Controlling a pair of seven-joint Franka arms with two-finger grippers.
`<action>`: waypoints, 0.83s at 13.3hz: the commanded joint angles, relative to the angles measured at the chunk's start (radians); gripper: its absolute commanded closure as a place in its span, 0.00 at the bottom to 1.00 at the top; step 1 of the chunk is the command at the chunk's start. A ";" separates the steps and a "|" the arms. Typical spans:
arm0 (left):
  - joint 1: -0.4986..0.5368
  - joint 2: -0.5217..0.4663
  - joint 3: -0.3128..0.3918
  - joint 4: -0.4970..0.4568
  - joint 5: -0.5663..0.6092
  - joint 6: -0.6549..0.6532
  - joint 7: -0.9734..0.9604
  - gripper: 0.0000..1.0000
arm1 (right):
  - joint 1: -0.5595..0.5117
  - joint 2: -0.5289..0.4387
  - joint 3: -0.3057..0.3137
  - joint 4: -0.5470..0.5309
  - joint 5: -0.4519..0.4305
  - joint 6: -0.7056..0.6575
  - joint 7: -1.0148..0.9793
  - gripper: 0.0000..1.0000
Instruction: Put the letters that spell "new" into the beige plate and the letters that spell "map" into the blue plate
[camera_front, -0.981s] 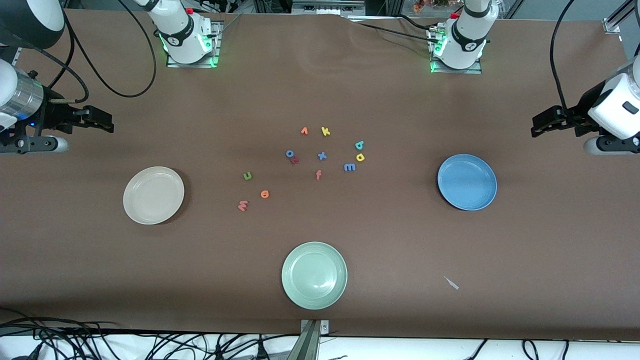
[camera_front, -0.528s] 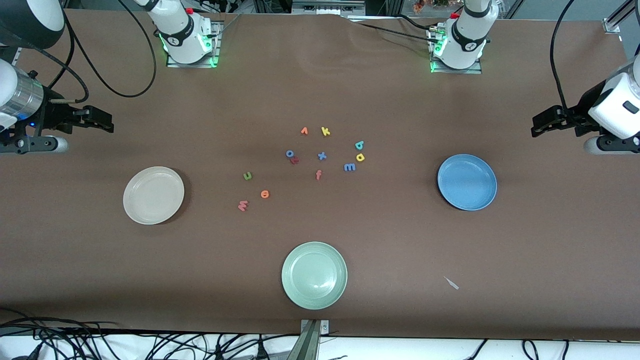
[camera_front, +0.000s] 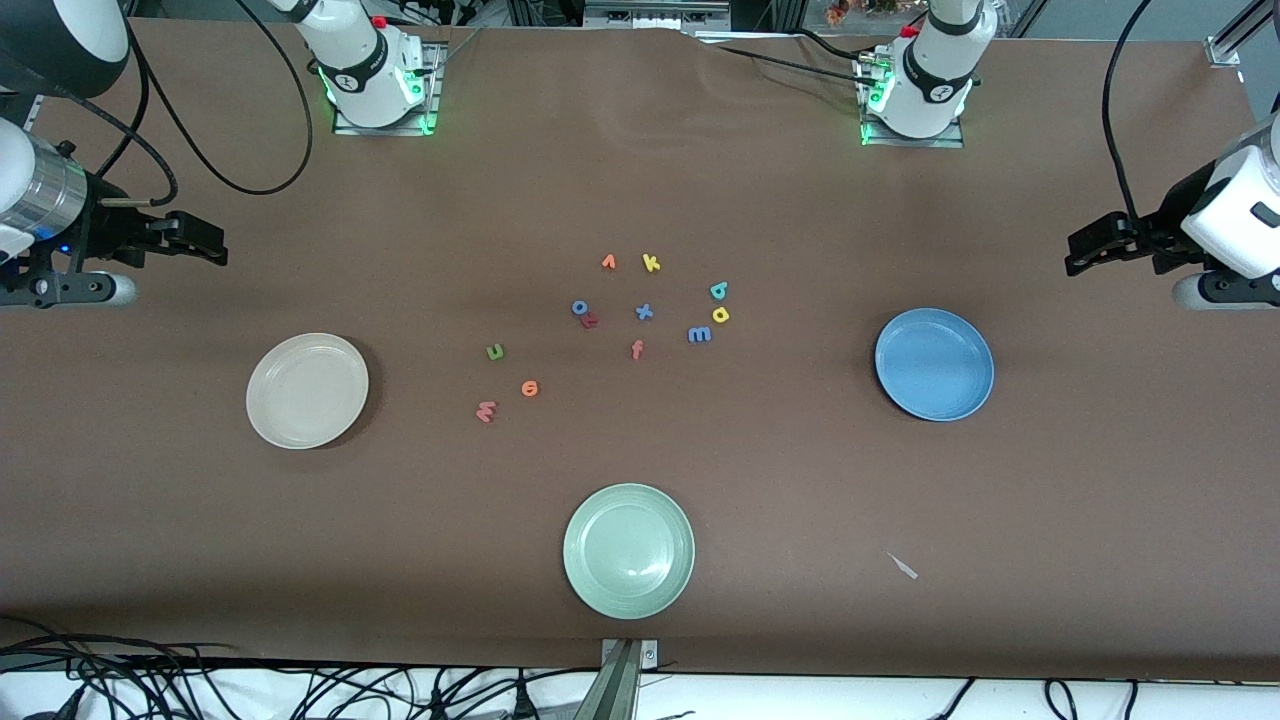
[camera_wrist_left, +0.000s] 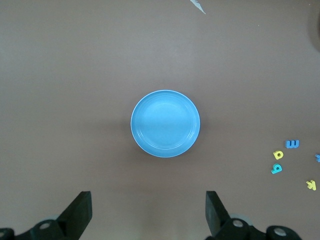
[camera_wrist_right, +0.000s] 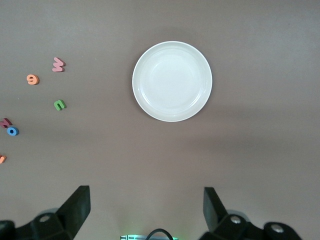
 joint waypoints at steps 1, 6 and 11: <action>0.000 -0.007 -0.004 0.009 0.009 0.001 -0.004 0.00 | -0.007 -0.005 0.002 0.001 0.017 -0.006 -0.017 0.00; 0.000 -0.007 -0.004 0.009 0.009 0.000 -0.004 0.00 | -0.007 -0.005 0.002 0.002 0.019 0.005 -0.014 0.00; -0.007 -0.009 -0.039 0.014 0.011 -0.002 -0.007 0.00 | -0.005 -0.004 0.002 0.004 0.022 0.008 -0.001 0.00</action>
